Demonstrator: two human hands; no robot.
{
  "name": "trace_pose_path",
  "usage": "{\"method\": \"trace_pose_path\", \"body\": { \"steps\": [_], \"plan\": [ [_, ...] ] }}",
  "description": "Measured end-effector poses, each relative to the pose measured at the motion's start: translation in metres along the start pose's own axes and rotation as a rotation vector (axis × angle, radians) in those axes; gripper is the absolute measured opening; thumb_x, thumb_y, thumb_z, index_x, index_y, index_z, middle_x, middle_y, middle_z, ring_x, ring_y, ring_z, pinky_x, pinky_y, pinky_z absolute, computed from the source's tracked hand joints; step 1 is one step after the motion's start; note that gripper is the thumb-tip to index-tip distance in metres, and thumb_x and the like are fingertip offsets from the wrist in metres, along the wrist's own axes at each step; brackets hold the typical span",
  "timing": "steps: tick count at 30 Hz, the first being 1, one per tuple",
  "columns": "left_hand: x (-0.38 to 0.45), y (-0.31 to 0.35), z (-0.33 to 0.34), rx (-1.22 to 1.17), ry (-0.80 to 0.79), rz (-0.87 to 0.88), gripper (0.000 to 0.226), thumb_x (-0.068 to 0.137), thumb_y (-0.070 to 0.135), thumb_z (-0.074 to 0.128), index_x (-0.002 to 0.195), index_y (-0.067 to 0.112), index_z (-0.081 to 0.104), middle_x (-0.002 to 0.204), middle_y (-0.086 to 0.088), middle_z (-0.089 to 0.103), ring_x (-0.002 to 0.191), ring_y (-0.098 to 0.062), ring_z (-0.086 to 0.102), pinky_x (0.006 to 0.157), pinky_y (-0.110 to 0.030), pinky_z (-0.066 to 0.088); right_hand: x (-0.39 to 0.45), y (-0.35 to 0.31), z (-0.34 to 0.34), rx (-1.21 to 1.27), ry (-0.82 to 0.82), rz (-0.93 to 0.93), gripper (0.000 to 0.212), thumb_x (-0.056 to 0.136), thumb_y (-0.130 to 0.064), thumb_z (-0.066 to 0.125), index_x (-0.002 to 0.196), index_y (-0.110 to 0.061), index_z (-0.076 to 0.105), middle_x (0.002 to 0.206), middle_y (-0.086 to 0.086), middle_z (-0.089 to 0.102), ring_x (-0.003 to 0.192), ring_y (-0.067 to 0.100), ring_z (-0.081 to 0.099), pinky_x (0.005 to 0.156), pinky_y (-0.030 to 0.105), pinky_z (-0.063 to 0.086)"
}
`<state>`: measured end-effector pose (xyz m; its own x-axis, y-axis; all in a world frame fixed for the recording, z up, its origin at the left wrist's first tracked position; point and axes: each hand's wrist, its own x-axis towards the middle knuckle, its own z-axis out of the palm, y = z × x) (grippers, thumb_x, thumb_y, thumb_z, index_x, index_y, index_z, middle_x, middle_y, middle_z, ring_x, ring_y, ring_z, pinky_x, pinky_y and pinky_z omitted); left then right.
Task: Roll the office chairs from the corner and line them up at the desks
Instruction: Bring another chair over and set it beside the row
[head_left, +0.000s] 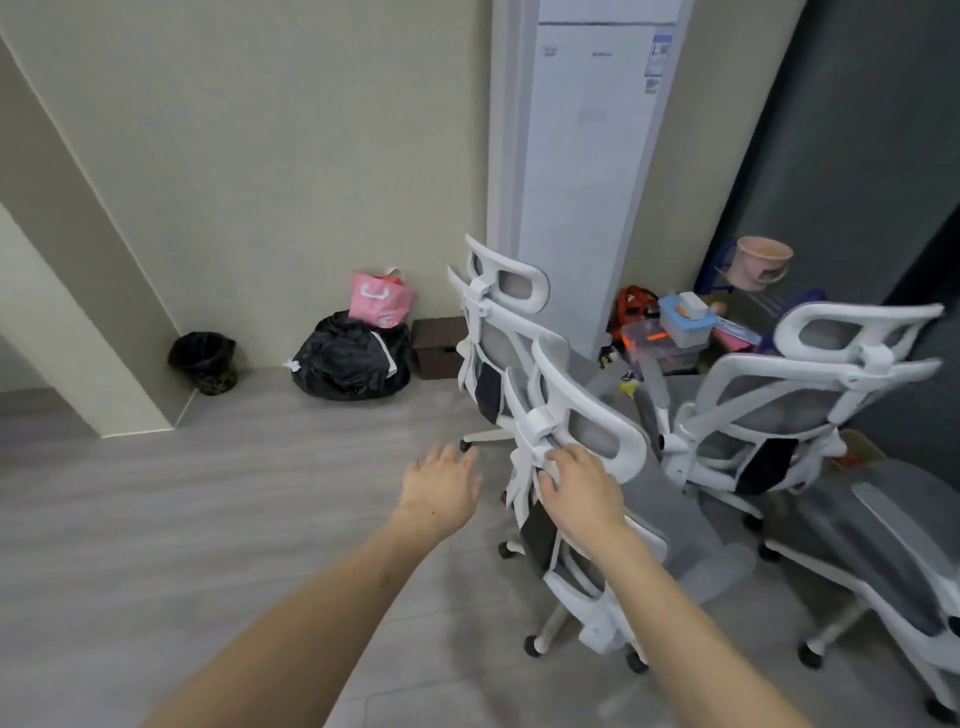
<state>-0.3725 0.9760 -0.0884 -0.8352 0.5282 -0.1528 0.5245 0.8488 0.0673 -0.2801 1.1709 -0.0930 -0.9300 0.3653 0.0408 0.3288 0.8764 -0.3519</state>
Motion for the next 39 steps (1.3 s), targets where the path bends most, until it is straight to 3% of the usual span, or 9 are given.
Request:
{"method": "trace_pose_path", "body": {
  "steps": [5,10,14,17,22,27,33,39],
  "plan": [
    [0.097,-0.003,0.001,0.011,-0.039,0.174,0.051,0.106,0.041,0.037,0.155,0.026,0.036,0.152,-0.005,0.045,0.142,-0.028,0.039,0.106,-0.048,0.042,0.041,0.007,0.019,-0.007,-0.002,0.138,0.036,0.101,-0.037,0.047,0.131,-0.023,0.061,0.133,0.000,0.056,0.120,0.029,0.055,0.089,0.043,0.049],
    [0.180,-0.001,0.010,0.094,-0.057,0.424,0.049,0.105,0.041,0.037,0.152,0.027,0.038,0.152,-0.003,0.043,0.143,-0.026,0.036,0.108,-0.048,0.041,0.062,0.011,0.041,-0.041,-0.015,0.332,0.039,0.102,-0.041,0.048,0.136,-0.023,0.056,0.134,0.004,0.056,0.122,0.031,0.055,0.095,0.043,0.048],
    [0.237,-0.008,0.017,0.161,-0.104,0.590,0.055,0.108,0.042,0.031,0.161,0.028,0.026,0.169,-0.006,0.022,0.156,-0.030,0.017,0.119,-0.052,0.030,0.074,0.005,0.065,-0.042,0.039,0.499,0.038,0.099,-0.039,0.051,0.131,-0.020,0.058,0.132,0.007,0.057,0.122,0.031,0.053,0.098,0.045,0.048],
    [0.267,-0.023,0.023,0.230,-0.136,0.721,0.059,0.109,0.042,0.029,0.165,0.027,0.017,0.172,-0.009,0.010,0.159,-0.031,0.008,0.124,-0.054,0.020,0.079,-0.009,0.087,-0.047,0.092,0.617,0.041,0.097,-0.038,0.051,0.131,-0.016,0.062,0.140,0.011,0.054,0.133,0.033,0.047,0.106,0.049,0.046],
    [0.302,-0.053,0.029,0.275,-0.226,0.893,0.065,0.108,0.044,0.030,0.165,0.039,-0.002,0.174,-0.005,-0.008,0.160,-0.031,-0.005,0.126,-0.057,0.009,0.081,-0.038,0.111,-0.070,0.127,0.777,0.051,0.097,-0.037,0.053,0.146,-0.023,0.053,0.163,0.012,0.034,0.151,0.033,0.030,0.124,0.051,0.027],
    [0.332,-0.065,0.028,0.308,-0.298,0.942,0.068,0.106,0.058,0.026,0.160,0.048,-0.015,0.172,-0.001,-0.021,0.159,-0.032,-0.015,0.125,-0.061,-0.002,0.077,-0.053,0.116,-0.024,0.036,0.904,0.073,0.095,-0.037,0.056,0.160,-0.037,0.024,0.166,0.004,0.019,0.158,0.027,0.009,0.125,0.055,0.020],
    [0.331,-0.066,0.032,0.310,-0.376,1.001,0.074,0.101,0.072,0.024,0.158,0.051,-0.018,0.170,-0.004,-0.027,0.158,-0.033,-0.019,0.124,-0.062,-0.007,0.064,-0.056,0.117,-0.089,0.024,0.938,0.074,0.094,-0.044,0.058,0.158,-0.041,0.022,0.162,-0.001,0.024,0.155,0.020,0.011,0.123,0.055,0.021],
    [0.309,-0.056,0.028,0.325,-0.438,1.022,0.077,0.100,0.071,0.028,0.158,0.051,-0.018,0.169,-0.004,-0.029,0.156,-0.035,-0.022,0.122,-0.067,-0.007,0.037,-0.054,0.114,-0.085,-0.026,0.964,0.077,0.099,-0.051,0.052,0.161,-0.044,0.006,0.168,-0.001,0.012,0.158,0.020,0.003,0.127,0.055,0.004]
  ]
}}
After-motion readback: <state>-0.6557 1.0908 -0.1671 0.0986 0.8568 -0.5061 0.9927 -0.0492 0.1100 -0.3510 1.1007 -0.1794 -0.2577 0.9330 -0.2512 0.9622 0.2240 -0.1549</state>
